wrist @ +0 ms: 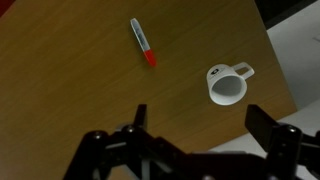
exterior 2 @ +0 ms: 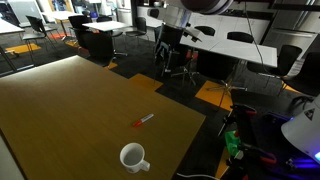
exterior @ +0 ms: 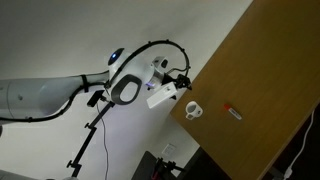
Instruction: Put the marker inside the mug cup
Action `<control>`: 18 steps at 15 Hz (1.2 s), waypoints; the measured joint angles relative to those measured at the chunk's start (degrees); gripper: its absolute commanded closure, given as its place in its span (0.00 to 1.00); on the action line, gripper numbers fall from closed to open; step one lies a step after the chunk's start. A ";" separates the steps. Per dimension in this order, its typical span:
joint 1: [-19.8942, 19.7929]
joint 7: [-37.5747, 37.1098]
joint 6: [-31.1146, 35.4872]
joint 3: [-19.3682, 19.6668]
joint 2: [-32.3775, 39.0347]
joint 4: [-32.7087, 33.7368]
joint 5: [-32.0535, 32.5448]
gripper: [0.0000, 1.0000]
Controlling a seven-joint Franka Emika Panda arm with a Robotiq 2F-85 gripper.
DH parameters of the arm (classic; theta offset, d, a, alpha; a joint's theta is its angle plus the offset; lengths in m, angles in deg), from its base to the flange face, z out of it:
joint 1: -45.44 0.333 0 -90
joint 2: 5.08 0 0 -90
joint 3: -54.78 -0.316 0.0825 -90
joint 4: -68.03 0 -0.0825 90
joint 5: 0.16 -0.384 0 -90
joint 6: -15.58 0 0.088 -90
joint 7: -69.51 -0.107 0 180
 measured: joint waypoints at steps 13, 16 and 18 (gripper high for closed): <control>-4.20 0.75 0.47 -3.61 4.42 1.95 2.63 0.00; -5.44 0.76 2.53 -3.62 7.49 2.85 6.30 0.00; -6.27 0.76 4.40 -3.78 10.50 4.30 7.63 0.00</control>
